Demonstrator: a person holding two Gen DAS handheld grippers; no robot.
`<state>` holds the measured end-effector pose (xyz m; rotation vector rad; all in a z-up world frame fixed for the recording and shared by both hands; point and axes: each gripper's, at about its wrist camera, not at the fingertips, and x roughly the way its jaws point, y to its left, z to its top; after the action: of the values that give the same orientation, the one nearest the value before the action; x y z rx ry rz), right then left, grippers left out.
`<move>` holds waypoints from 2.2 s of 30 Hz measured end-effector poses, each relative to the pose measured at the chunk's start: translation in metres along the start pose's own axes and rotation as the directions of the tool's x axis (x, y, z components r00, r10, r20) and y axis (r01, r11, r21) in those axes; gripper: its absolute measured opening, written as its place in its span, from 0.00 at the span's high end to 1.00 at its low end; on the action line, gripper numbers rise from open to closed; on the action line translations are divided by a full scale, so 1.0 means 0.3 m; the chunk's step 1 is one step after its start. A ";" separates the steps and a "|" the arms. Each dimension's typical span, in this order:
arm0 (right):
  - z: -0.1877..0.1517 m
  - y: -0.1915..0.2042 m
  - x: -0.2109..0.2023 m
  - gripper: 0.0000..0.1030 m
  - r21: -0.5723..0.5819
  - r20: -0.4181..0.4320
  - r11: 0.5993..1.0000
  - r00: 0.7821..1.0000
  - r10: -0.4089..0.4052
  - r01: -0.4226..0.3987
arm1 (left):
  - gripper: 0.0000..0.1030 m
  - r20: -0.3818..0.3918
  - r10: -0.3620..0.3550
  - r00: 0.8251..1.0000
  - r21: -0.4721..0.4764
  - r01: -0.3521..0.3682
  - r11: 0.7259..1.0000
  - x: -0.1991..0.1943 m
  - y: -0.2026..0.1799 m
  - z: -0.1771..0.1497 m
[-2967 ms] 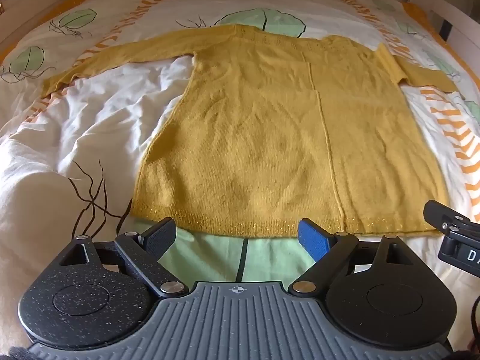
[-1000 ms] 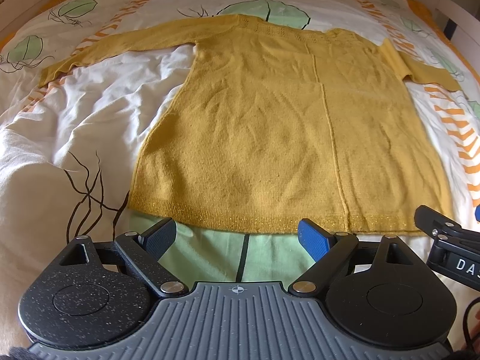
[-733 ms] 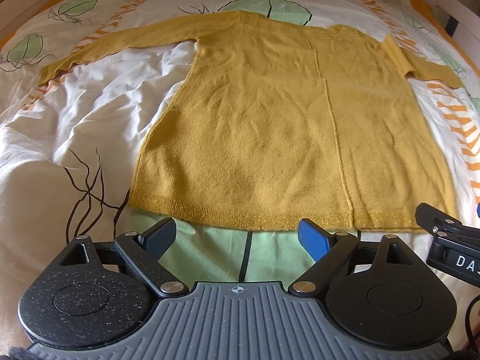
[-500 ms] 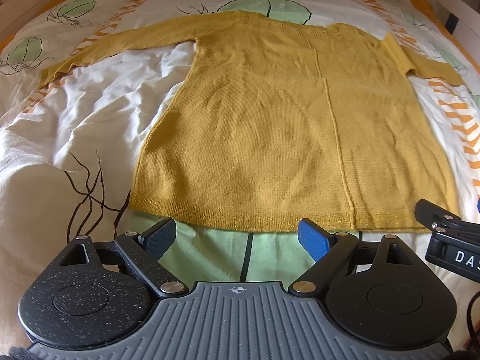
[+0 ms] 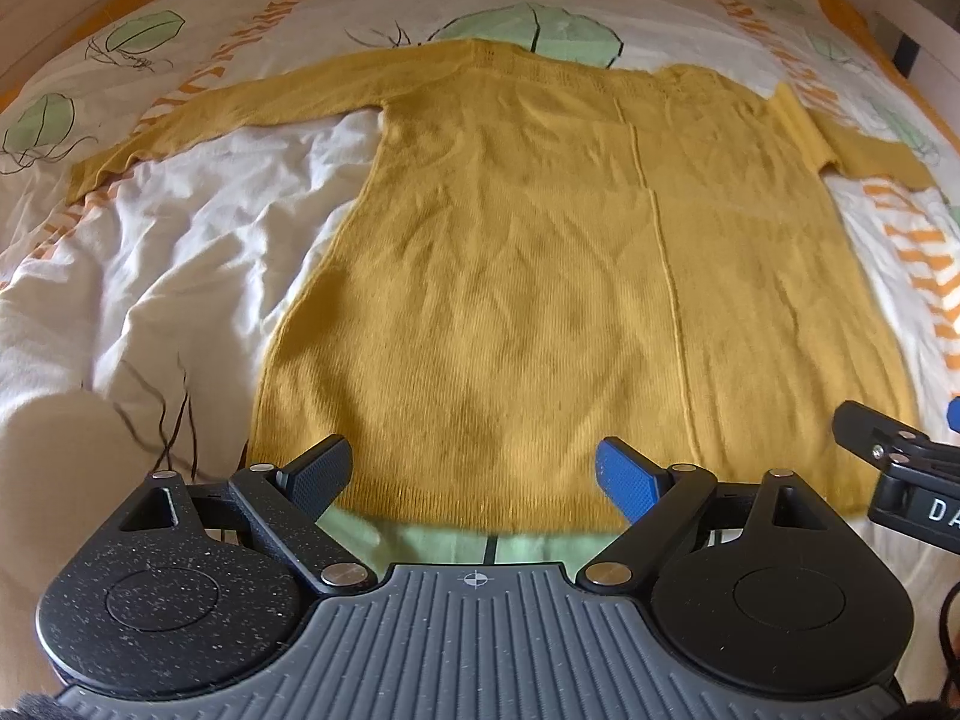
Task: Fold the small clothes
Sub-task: 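Move the right tool to the sweater's sleeve cuff and close on it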
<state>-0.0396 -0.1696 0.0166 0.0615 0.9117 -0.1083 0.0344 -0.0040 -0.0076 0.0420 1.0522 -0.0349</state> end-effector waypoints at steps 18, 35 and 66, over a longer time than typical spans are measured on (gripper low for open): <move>0.329 -0.301 0.215 0.02 -0.051 -0.049 0.998 0.998 -0.047 0.045 | 0.14 0.133 -0.011 0.991 0.082 0.000 0.997 0.163 -0.053 0.363; 0.675 -1.039 0.567 0.08 0.380 -0.063 0.906 0.982 -0.178 0.188 | 0.14 0.057 0.036 0.998 0.037 -0.039 0.999 0.525 -0.035 0.546; 0.755 -1.367 0.770 0.90 0.611 0.058 0.785 0.983 -0.172 0.102 | 0.02 0.074 0.043 0.996 0.022 -0.044 0.999 0.557 -0.044 0.540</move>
<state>0.2296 -0.6147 -0.0307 0.5875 0.7378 -0.5390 0.2569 -0.0270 -0.0729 0.0845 0.9774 -0.0093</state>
